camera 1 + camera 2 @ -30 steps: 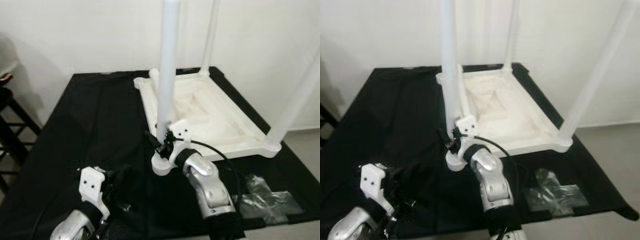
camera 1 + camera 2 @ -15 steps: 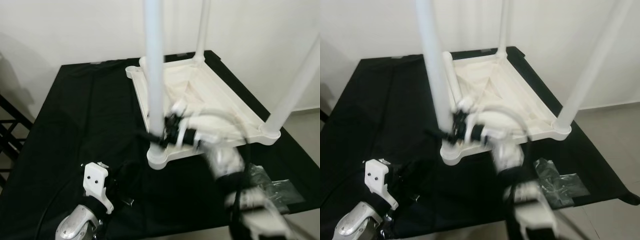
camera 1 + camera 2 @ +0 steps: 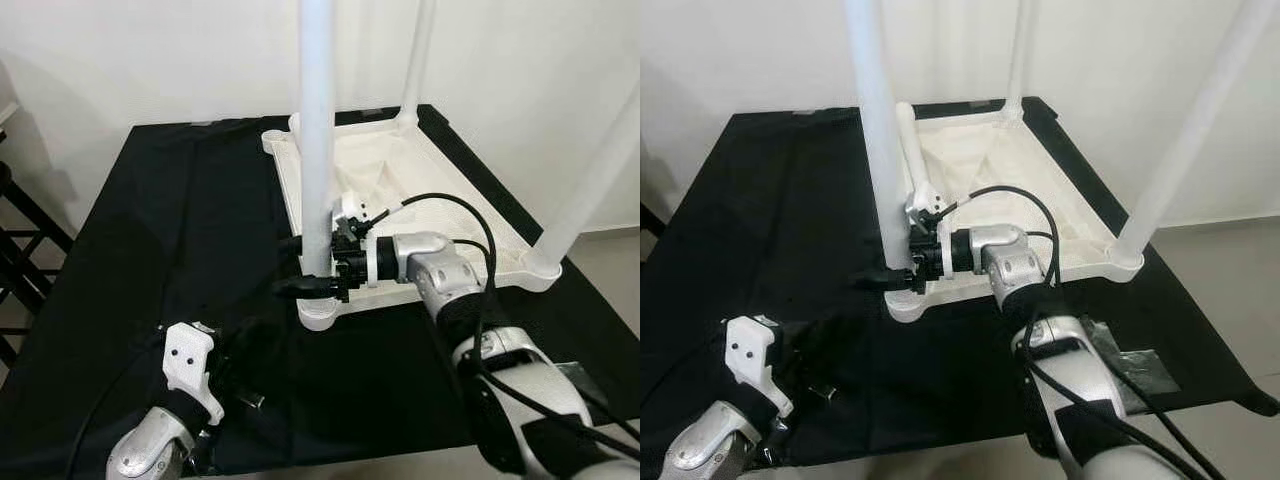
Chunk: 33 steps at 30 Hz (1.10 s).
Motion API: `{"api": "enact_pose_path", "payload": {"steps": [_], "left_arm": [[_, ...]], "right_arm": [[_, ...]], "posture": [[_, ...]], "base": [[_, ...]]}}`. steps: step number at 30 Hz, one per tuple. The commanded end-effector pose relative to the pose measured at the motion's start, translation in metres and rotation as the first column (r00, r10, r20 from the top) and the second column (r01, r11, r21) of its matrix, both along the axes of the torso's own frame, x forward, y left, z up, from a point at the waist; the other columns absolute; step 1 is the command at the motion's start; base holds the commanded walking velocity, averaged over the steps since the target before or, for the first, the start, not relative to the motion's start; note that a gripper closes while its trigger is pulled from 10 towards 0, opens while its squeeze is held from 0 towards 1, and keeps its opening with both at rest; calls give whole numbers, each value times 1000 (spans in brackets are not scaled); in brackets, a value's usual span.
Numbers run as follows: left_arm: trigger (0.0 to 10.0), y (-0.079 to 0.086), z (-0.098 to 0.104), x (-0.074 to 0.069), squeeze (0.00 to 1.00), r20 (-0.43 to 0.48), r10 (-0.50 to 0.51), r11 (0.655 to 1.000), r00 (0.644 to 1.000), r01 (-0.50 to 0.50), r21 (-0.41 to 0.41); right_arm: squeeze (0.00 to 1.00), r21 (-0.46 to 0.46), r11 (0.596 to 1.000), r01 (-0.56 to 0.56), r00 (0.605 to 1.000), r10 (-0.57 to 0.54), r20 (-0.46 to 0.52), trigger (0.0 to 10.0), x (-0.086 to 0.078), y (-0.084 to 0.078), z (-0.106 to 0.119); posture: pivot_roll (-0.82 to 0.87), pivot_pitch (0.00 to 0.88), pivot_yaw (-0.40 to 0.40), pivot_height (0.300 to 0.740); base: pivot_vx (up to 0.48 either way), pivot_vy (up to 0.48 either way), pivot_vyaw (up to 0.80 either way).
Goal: Building children table
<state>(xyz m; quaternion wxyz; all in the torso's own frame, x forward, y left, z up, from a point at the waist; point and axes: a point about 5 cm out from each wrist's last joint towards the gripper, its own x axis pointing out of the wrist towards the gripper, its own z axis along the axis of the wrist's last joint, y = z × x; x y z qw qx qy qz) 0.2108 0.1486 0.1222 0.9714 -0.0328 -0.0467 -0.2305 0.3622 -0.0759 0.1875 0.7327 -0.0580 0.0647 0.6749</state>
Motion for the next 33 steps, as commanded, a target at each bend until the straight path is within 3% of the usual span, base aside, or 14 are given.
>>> {"api": "enact_pose_path", "payload": {"steps": [1,12,19,20,22,23,24,26,27,30,32,33], "left_arm": [[10000,-1,-3,0,0,-4,2,1000,1000,-2,8],[10000,-2,-2,0,0,-5,-4,1000,1000,4,-1],[10000,-2,0,-3,0,-3,-7,1000,1000,7,-7],[10000,-1,0,-4,0,-4,-9,1000,1000,9,-8],[10000,0,0,-5,0,-5,-10,1000,1000,10,-8],[10000,1,1,-5,0,-4,-10,1000,1000,10,-9],[10000,1,1,-5,0,-4,-10,1000,1000,10,-9],[10000,3,1,-6,0,-6,-9,1000,1000,9,-11],[10000,3,2,-5,0,-7,-10,1000,1000,9,-15],[10000,0,1,-4,0,-11,-28,999,1000,28,-15],[10000,0,1,-4,0,-10,-31,999,999,31,-12],[10000,0,1,-4,0,-9,-23,1000,1000,23,-13]], "right_arm": [[0,-86,996,-31,1000,32,1,0,-3,5,-13],[0,-53,996,69,997,-67,28,0,1,-8,-18],[0,-48,992,121,992,-119,39,0,-9,-22,-37],[0,-74,961,268,963,-265,41,0,-9,-17,-47],[0,-108,888,447,895,-443,57,0,-11,-14,-57],[0,-75,829,554,832,-555,4,0,-35,1,-74],[0,-75,829,554,832,-555,4,0,-35,1,-74],[0,-86,804,589,808,-589,20,0,-80,23,-92],[0,-53,767,639,769,-639,19,0,-75,22,-86],[0,-27,748,664,748,-662,55,0,-56,14,-76],[0,-56,748,661,750,-661,26,0,-60,16,-82],[0,-62,748,661,750,-662,10,1216,-63,17,-83]], "posture": [[77,64,-5,740],[59,70,0,740],[42,87,8,740],[36,96,1,740],[36,96,1,740],[31,111,5,740],[31,111,5,740],[12,113,20,740],[6,106,26,740],[33,107,7,740],[35,106,7,740],[36,109,8,740]], "base": [[0,0,0],[0,0,0],[0,0,0],[0,0,0],[0,0,0],[0,0,0],[0,0,0],[0,0,0],[0,0,0],[0,0,0],[0,0,0],[0,0,0]]}}
